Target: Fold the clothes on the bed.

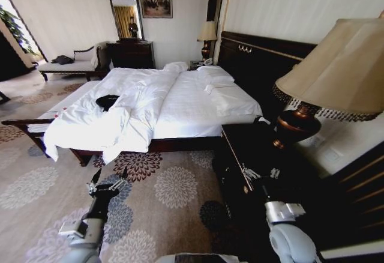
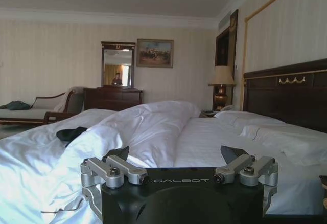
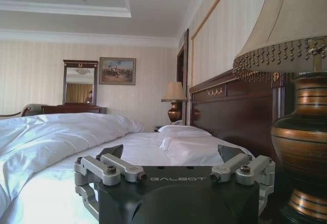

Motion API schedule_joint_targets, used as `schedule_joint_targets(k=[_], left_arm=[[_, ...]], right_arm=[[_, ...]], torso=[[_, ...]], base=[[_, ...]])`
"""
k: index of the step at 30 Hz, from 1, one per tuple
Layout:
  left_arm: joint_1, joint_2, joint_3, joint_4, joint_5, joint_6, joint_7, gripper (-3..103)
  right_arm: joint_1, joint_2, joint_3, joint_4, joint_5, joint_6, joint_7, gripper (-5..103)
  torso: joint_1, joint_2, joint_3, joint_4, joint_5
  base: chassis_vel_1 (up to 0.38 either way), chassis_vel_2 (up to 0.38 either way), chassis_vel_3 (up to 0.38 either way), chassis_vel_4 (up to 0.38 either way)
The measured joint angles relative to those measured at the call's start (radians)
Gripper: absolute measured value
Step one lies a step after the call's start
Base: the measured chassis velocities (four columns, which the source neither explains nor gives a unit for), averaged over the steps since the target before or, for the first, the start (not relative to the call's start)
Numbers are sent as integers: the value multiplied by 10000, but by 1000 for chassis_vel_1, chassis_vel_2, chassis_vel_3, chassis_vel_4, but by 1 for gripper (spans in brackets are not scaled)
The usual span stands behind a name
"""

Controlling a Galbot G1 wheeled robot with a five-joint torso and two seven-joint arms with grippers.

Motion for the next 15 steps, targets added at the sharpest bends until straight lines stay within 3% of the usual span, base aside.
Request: schedule_joint_targets(k=[3, 10, 15], left_arm=[[-677, 431, 134, 78, -260, 230, -137, 100], [-958, 743, 256, 226, -226, 297, -209, 100], [-996, 747, 335, 341, 385, 0, -280, 100]], right_arm=[[-329, 464, 24, 313, -277, 220, -613, 100], [-929, 1052, 261, 539, -980, 838, -1485, 100], [-1409, 1331, 536, 683, -1220, 1538, -1760, 100]], torso=[[0, 1, -1, 2, -3], [0, 0, 0, 2, -1], [0, 0, 0, 1, 0]], base=[[0, 0, 0, 0], [0, 0, 0, 0], [0, 0, 0, 0]])
